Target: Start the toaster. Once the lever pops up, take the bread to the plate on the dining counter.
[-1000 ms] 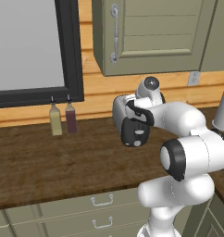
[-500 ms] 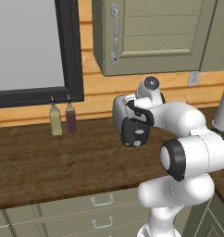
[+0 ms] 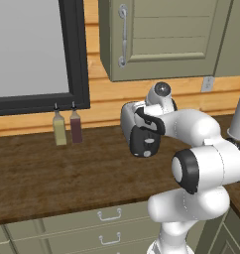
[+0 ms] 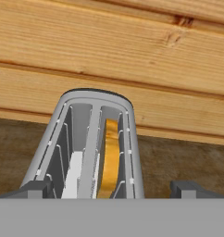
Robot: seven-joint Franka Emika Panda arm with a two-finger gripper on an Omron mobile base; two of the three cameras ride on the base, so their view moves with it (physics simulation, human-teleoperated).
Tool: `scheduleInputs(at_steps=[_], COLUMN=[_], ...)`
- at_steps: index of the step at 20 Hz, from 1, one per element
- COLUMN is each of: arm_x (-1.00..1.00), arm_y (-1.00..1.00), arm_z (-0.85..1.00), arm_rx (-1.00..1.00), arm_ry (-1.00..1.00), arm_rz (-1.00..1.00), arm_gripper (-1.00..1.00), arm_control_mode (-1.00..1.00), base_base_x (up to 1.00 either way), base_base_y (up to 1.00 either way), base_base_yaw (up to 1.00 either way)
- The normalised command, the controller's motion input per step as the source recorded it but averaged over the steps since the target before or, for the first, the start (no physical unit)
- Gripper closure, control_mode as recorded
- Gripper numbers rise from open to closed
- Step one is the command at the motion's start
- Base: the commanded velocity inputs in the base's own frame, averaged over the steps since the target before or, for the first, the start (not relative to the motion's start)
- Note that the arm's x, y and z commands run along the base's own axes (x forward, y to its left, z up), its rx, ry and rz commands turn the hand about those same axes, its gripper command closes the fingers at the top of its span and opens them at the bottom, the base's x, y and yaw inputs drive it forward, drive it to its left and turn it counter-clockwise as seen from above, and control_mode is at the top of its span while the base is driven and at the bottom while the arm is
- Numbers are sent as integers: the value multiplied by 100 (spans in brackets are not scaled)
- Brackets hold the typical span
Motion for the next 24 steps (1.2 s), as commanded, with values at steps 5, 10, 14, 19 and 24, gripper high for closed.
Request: scheduleInputs(at_steps=[5,10,14,19,24], arm_x=[0,0,0,0,0], arm_y=[0,0,0,0,0], arm_z=[0,0,0,0,0], arm_rx=[0,0,0,0,0], arm_ry=[0,0,0,0,0], arm_rz=[0,0,0,0,0], arm_gripper=[-100,-100,-100,-100,-100], arm_control_mode=[-100,-100,-100,-100,-100], base_base_x=[0,0,0,0,0], base_base_y=[0,0,0,0,0], base_base_yaw=[0,0,0,0,0])
